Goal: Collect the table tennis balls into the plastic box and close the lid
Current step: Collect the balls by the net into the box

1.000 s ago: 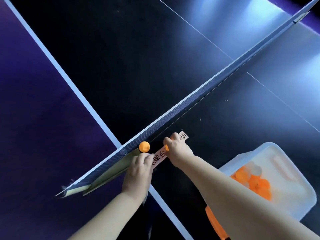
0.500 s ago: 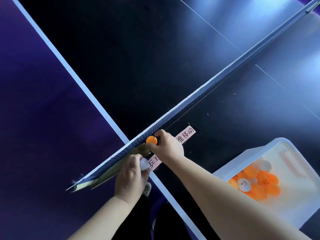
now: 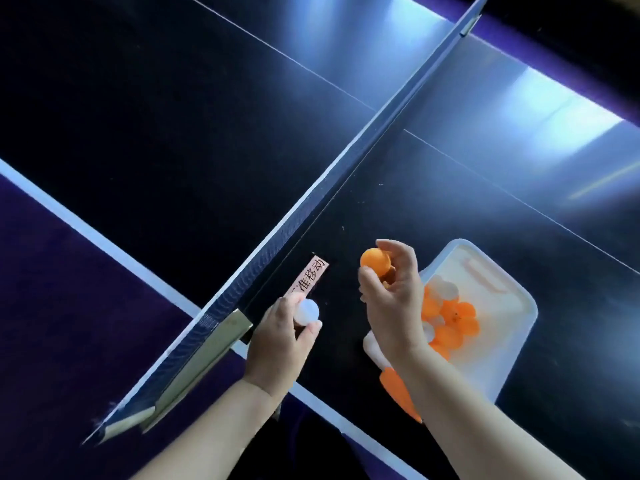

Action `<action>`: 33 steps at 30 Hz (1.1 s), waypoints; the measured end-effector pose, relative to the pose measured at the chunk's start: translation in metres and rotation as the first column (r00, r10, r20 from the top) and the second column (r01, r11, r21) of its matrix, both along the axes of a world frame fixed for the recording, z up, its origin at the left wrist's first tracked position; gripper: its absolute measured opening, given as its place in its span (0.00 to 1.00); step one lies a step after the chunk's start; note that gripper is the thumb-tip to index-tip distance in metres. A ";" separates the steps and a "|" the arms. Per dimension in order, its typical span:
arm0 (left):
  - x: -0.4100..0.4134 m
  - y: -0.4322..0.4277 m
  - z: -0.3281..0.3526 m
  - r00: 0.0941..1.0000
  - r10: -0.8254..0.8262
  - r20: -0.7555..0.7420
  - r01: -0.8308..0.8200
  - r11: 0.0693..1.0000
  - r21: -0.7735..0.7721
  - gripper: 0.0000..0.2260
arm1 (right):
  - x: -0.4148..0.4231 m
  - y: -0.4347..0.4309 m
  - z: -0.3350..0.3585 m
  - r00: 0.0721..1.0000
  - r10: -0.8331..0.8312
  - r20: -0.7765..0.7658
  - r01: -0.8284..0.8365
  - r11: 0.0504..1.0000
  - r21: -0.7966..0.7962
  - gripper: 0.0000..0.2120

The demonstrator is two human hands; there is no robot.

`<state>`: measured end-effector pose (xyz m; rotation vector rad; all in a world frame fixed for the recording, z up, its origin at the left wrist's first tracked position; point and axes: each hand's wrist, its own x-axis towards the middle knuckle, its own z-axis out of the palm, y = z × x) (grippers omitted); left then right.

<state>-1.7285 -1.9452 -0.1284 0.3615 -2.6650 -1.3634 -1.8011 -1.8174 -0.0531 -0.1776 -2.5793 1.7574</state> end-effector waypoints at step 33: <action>-0.013 0.147 0.055 0.906 -0.350 0.237 0.350 0.936 0.043 0.13 | 0.154 0.186 -0.024 0.745 -0.581 0.329 0.511 0.813 0.280 0.05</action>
